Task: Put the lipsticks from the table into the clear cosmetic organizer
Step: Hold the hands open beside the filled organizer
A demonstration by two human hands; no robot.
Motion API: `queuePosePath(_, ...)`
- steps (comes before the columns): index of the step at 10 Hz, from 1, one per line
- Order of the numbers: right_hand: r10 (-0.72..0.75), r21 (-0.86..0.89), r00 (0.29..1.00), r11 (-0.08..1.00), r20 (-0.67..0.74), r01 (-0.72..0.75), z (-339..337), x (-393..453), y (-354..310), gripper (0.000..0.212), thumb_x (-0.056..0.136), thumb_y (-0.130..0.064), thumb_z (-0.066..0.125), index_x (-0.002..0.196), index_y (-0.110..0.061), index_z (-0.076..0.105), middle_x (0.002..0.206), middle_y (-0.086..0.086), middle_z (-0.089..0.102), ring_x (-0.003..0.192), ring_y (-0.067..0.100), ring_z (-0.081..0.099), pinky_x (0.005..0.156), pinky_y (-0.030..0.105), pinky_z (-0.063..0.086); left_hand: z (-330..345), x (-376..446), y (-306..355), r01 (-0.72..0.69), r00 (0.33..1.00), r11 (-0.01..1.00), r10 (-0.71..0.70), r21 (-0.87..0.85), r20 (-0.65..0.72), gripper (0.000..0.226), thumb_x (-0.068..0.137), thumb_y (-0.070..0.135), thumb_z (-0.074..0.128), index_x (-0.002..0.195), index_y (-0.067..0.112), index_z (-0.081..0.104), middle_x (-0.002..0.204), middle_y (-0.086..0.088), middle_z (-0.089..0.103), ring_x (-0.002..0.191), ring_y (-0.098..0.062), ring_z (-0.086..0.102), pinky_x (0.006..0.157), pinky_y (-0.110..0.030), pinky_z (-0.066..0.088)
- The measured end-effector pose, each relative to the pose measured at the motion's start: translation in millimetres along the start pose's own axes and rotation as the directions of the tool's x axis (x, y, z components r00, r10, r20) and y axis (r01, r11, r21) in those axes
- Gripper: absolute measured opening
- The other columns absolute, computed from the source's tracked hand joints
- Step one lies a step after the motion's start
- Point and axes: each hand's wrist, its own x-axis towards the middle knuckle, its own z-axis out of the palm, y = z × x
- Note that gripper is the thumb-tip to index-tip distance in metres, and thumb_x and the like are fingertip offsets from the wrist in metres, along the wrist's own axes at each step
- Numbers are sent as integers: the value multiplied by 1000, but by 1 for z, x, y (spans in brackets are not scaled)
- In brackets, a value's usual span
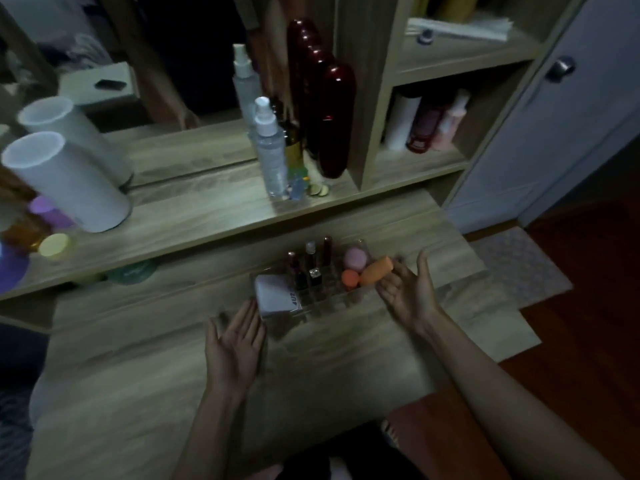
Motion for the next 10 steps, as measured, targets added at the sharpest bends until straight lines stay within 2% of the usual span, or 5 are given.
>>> queuePosePath(3,-63,-27,995,998,-81,61,-61,-4,-64,80,87,-69,18,140,-12,34,145,18,41,132,25,42,115,36,26,73,25,-56,53,998,998,-54,29,28,75,93,57,19,142,2,33,153,-15,33,141,-25,31,118,-40,20)
queuePosePath(5,-76,-6,993,997,-90,76,-93,3,-92,81,86,-70,20,141,-12,33,146,17,41,134,25,40,120,40,19,107,33,-83,55,997,998,-56,17,56,66,93,56,24,104,6,65,138,-8,52,136,-23,39,113,-42,27)
queuePosePath(7,-82,13,994,996,-74,84,-117,15,-107,83,85,-71,23,140,-10,33,144,15,44,135,26,39,119,41,22,124,40,-100,64,998,998,-64,-6,25,69,94,55,21,130,3,49,151,-14,37,140,-25,34,116,-41,25)
queuePosePath(9,-78,7,997,997,-28,78,-126,19,-110,63,85,-72,24,99,-20,57,70,-6,71,65,4,67,56,17,55,127,41,-107,20,1000,999,-21,46,10,72,94,56,22,140,3,37,151,-14,38,136,-24,39,118,-41,23)
queuePosePath(10,-122,12,992,992,-14,122,-125,15,-106,59,88,-69,19,95,-22,55,80,-6,70,72,5,68,60,19,56,121,40,-109,-37,998,995,41,92,-50,68,95,53,20,140,5,39,150,-12,41,132,-21,43,120,-39,24)
